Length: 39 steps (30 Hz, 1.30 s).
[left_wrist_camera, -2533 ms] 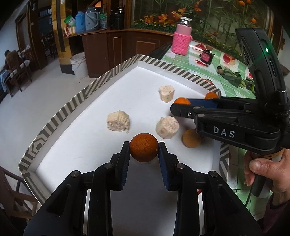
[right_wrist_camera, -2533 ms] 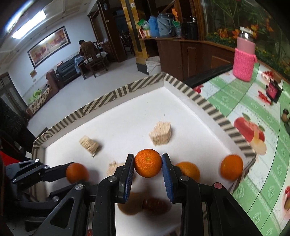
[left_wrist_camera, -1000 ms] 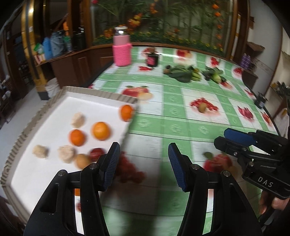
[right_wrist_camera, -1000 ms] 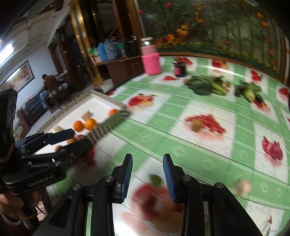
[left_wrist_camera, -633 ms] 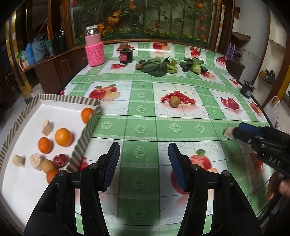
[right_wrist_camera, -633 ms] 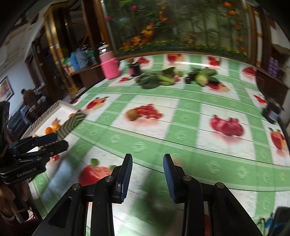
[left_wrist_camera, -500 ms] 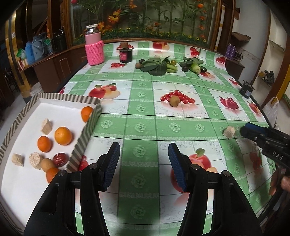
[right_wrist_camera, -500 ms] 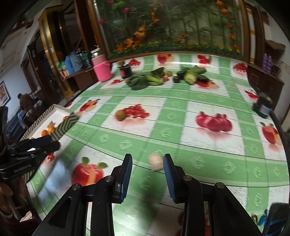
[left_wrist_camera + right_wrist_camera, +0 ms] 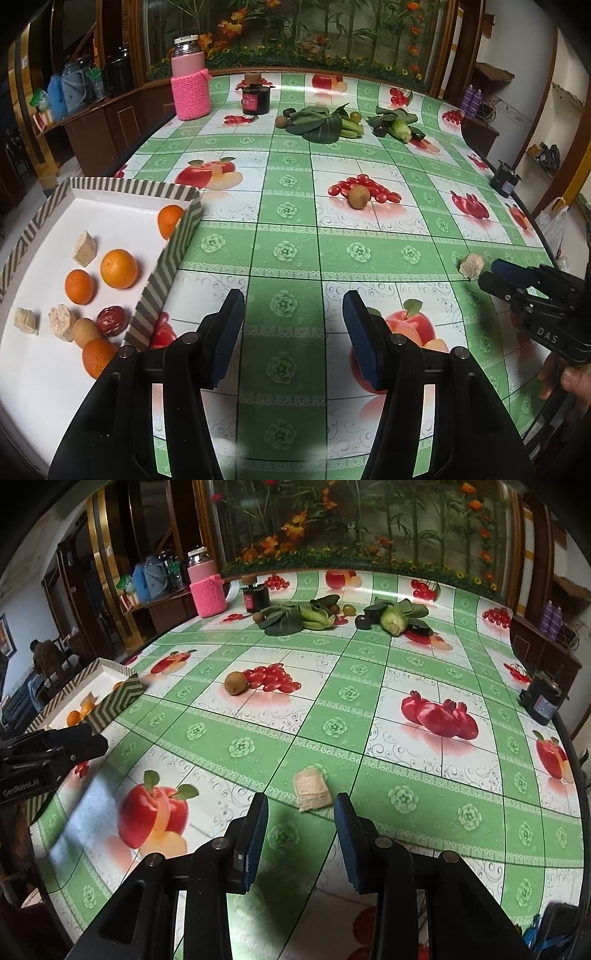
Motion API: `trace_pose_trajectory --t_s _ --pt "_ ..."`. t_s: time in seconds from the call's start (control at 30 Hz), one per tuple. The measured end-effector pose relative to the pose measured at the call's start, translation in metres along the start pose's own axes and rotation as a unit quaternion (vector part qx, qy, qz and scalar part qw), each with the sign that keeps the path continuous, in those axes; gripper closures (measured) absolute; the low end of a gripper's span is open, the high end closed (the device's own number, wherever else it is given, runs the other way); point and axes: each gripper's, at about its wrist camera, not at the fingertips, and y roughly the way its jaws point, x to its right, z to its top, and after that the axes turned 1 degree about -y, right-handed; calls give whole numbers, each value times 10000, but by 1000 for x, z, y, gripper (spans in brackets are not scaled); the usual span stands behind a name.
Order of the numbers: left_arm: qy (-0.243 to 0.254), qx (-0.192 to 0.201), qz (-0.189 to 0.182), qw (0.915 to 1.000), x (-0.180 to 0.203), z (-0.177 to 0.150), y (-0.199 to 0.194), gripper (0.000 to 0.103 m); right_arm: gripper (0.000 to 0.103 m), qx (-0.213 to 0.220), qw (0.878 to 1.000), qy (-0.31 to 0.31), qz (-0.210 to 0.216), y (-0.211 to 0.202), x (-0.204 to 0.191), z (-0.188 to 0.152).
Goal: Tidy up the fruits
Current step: 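Grasp another brown round fruit with the left tool while the right tool grasps a beige square cake, then carry the brown fruit into the white tray with the left tool while the right releases the cake there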
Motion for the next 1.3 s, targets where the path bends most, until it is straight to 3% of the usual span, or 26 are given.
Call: trace_pose_trajectory --t_s 0.23,0.33,0.47,0.77,1.0,1.07,1.1,1.13,1.3 --pt "-11 -103 -243 9997 10 13 9 47 67 -211 9998 -63 7 25 4 6" --pt "13 -100 -328 9994 17 25 14 47 77 -112 9997 10 200 27 6 6" --pt "-66 -192 -465 9987 27 45 31 48 83 -30 9995 53 295 29 10 8" --pt "166 -416 -452 9980 58 81 83 48 83 25 9978 227 623 29 19 10" --pt "220 -499 -502 9972 65 91 112 48 83 -5 9963 341 789 31 23 11" --pt "208 -463 -554 9972 64 92 115 60 83 2 9963 315 796 31 22 11" --pt "201 -492 -559 9970 63 92 117 76 83 -3 9964 300 799 31 21 11" --pt "195 -531 -561 9968 61 91 118 80 83 -8 9964 289 795 31 21 11" --pt "274 -438 -522 9973 58 84 107 81 83 -11 9966 279 777 32 19 11"
